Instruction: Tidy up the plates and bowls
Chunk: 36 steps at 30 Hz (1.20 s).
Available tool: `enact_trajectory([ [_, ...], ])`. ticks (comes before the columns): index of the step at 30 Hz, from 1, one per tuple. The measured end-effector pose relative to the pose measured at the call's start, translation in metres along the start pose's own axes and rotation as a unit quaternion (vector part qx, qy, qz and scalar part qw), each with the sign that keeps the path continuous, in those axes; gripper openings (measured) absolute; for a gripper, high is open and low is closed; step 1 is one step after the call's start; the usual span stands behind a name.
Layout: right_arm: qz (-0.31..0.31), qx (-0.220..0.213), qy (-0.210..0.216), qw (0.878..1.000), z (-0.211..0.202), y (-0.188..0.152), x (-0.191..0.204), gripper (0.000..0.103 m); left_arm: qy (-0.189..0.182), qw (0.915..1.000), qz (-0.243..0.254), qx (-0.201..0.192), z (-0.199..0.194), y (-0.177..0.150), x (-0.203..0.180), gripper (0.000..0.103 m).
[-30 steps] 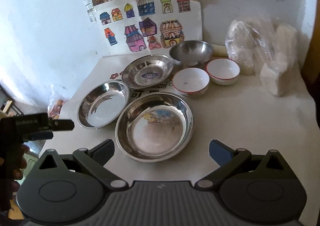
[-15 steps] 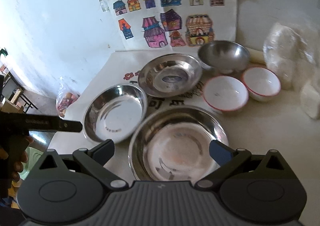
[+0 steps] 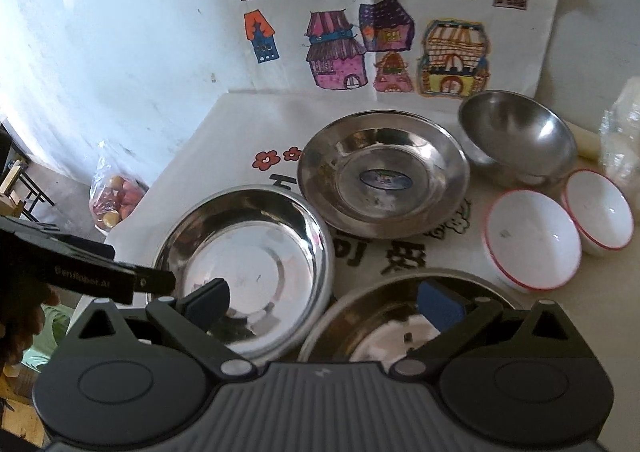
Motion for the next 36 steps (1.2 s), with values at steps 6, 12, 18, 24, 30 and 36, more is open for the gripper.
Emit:
enact_trajectory([
  [6, -0.008, 0.016, 0.001, 1.0, 0.021, 0.01, 0.007, 0.086, -0.029, 0.9995, -0.016, 0.0, 0.005, 0.002, -0.003, 0.084],
  [12, -0.011, 0.028, 0.003, 1.0, 0.033, 0.018, 0.006, 0.071, -0.041, 0.9981, -0.046, 0.004, 0.008, -0.002, -0.008, 0.074],
  [18, -0.016, 0.047, 0.007, 0.999, 0.046, 0.024, 0.001, 0.051, -0.049, 0.9946, -0.091, 0.009, 0.012, -0.007, -0.006, 0.051],
  [24, -0.011, 0.07, 0.013, 0.997, 0.055, 0.024, -0.004, 0.026, -0.047, 0.992, -0.117, -0.001, 0.011, -0.009, -0.005, 0.029],
  [30, -0.022, 0.075, 0.015, 0.997, 0.056, 0.021, -0.003, 0.01, -0.034, 0.9898, -0.138, 0.001, 0.009, -0.015, 0.002, 0.012],
  [36, -0.03, 0.063, 0.034, 0.997, 0.047, 0.02, 0.001, 0.01, -0.025, 0.9899, -0.139, -0.014, -0.004, -0.019, 0.002, 0.012],
])
Point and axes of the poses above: each gripper's, at about its wrist camera, not at the fingertips, and z roughly the way its jaws point, x to its left, y to its top, the point moved 1 cm from there along z, roughly the way its jaws point, and after that the axes turned 12 degrees about z, right-handed, at the moved point
